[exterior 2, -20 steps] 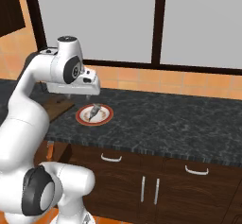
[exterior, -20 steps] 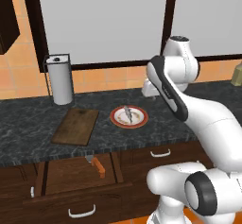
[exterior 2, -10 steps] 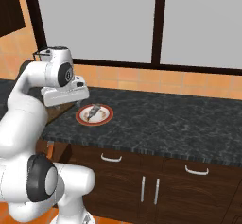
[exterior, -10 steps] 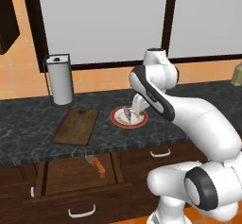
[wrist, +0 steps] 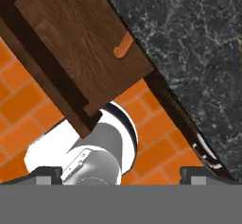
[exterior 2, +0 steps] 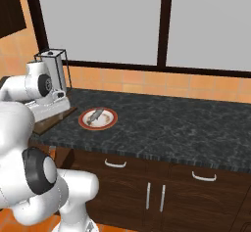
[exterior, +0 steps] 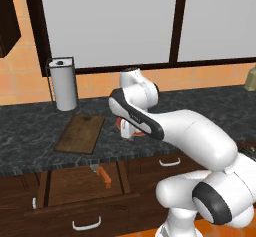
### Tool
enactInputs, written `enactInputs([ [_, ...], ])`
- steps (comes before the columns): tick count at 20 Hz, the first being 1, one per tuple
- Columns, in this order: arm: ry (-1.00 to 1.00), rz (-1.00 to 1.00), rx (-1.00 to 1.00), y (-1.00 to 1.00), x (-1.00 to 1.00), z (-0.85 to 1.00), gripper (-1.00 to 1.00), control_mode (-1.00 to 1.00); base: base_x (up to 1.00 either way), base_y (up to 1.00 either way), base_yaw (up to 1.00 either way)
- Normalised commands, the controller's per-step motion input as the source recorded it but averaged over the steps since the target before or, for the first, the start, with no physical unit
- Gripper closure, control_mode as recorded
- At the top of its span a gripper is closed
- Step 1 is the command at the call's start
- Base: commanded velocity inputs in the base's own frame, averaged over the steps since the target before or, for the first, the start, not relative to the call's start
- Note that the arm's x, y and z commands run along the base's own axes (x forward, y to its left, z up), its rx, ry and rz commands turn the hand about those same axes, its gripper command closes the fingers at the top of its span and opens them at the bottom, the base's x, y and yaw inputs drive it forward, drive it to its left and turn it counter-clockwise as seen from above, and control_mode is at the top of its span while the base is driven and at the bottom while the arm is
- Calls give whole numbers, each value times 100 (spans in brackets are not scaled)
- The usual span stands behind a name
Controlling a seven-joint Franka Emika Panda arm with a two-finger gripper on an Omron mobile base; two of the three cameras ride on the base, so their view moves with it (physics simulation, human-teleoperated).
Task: Pick up the knife from the drawer and place it on the cutting board. Then place the meat from the plate to the cutting board.
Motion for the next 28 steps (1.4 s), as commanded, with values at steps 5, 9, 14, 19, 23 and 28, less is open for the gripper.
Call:
enactInputs([
  [5, 29, 19, -10, 98, -3, -88, -100, -100, 0, 0, 0],
  [9, 26, 17, -6, 51, -5, -100, -100, -100, 0, 0, 0],
  [14, 5, 1, 0, 10, -1, -82, -100, -100, 0, 0, 0],
  [19, 0, -9, 0, 7, -18, -75, -100, -100, 0, 0, 0],
  [23, 0, -12, 0, 12, -7, -66, -100, -100, 0, 0, 0],
  [28, 0, -12, 0, 7, -10, -58, -100, -100, 0, 0, 0],
])
